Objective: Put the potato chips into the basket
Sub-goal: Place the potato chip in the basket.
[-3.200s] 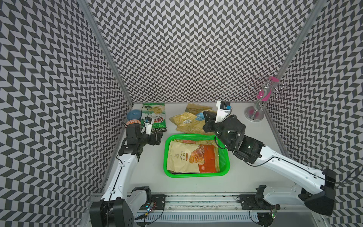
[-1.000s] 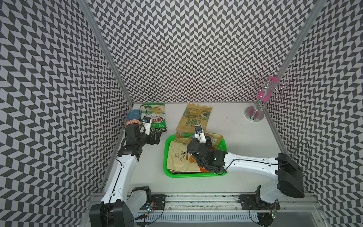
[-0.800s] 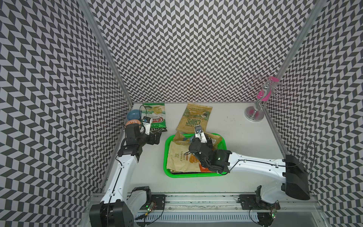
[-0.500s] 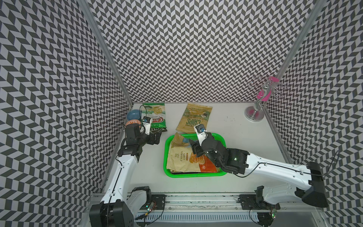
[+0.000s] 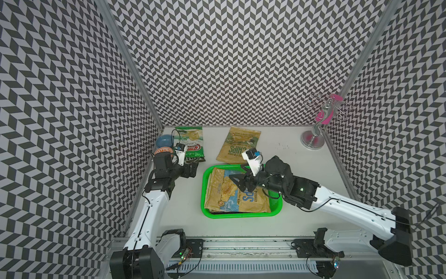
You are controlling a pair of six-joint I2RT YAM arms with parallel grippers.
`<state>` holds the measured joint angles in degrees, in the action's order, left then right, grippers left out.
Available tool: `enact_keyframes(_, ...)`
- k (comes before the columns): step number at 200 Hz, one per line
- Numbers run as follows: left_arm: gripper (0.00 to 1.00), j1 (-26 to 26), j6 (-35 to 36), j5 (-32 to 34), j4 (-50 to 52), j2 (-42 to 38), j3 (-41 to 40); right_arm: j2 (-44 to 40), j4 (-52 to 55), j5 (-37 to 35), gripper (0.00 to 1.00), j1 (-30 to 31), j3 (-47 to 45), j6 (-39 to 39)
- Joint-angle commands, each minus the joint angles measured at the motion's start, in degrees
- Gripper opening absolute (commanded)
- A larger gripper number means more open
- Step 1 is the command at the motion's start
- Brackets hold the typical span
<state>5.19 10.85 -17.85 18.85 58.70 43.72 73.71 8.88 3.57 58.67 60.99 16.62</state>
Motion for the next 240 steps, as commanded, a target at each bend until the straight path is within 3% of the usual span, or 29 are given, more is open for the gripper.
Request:
enact_keyframes(1,0.99,0.32,0.05,-0.92,-1.17,-0.43,0.09,5.06,-2.28,9.93,0.78,0.00,0.20,1.92)
enact_keyframes(21,0.99,0.34,0.00,-0.87,-1.16,-0.42,0.05,9.79,-2.97,15.63,0.76,-0.05,1.07,1.57)
enact_keyframes(51,0.99,0.35,0.04,-0.87,-1.16,-0.37,0.07,17.14,-1.32,24.35,0.64,0.51,4.23,0.44)
enact_keyframes(109,0.99,0.35,0.10,-0.89,-1.14,-0.30,0.02,26.27,-0.03,26.18,0.59,3.98,8.59,-1.88)
enact_keyframes(142,0.99,0.34,0.13,-0.87,-1.16,-0.25,0.00,31.88,2.10,23.91,0.54,5.45,11.78,-3.96)
enact_keyframes(183,0.99,0.34,0.11,-0.79,-1.25,-0.26,0.00,38.00,5.85,15.76,0.50,5.93,13.98,-5.41)
enact_keyframes(240,0.99,0.32,0.20,-0.87,-1.34,-0.07,-0.07,37.42,9.06,6.50,0.50,5.99,14.26,-6.86)
